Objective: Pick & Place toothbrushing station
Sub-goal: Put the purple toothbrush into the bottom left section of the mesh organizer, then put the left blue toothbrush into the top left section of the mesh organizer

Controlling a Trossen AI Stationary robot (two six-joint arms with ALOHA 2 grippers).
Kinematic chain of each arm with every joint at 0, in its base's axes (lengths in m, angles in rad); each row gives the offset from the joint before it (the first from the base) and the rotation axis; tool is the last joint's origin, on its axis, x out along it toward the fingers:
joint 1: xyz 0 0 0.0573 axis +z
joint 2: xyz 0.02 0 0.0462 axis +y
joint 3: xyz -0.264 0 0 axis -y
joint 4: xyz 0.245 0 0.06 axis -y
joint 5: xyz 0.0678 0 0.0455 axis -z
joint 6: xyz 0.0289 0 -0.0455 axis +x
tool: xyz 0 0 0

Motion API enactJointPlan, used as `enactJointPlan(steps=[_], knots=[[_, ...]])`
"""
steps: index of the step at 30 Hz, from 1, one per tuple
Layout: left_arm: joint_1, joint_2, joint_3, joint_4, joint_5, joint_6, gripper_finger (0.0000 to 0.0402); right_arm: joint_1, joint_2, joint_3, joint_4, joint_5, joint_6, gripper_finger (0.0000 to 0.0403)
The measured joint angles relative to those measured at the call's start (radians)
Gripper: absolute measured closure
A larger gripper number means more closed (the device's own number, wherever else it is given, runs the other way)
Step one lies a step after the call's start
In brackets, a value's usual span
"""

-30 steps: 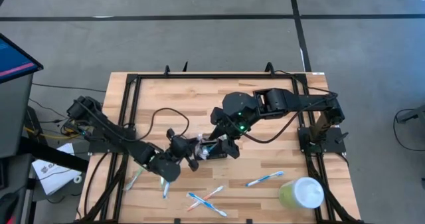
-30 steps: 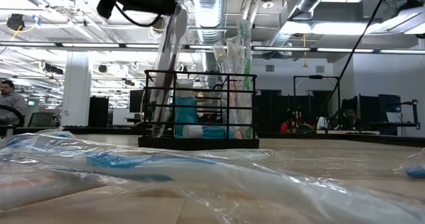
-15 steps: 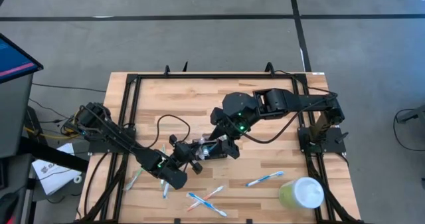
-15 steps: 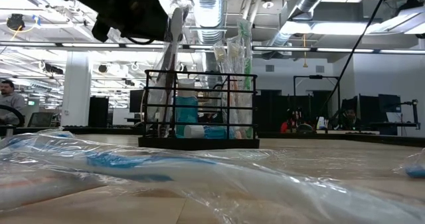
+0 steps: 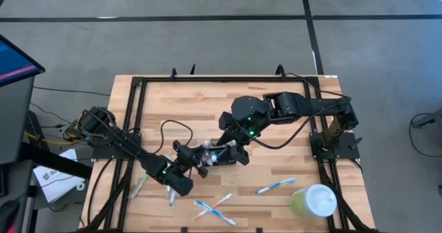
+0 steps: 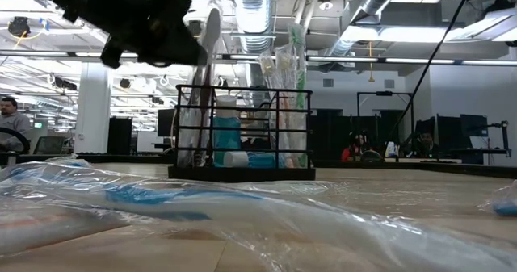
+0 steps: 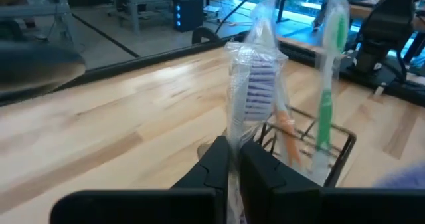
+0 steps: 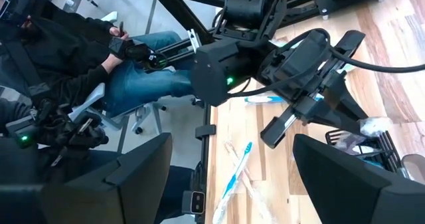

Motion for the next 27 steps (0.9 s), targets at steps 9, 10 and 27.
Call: enactJointPlan(steps=[9,10,27], knots=[[-0.005,0.000,-0.015,0.008,0.044,0.009,0.0350,-0.001,0.000,0.000,0.002,0.000,0.000,0.0098],[-0.005,0.000,-0.015,0.008,0.058,0.011,0.0342,-0.001,0.000,0.000,0.002,0.000,0.000,0.0098],[0.005,-0.321,-0.015,-0.088,0.276,0.134,0.0136,-0.001,0.000,0.000,0.024,0.003,-0.016,0.0098]])
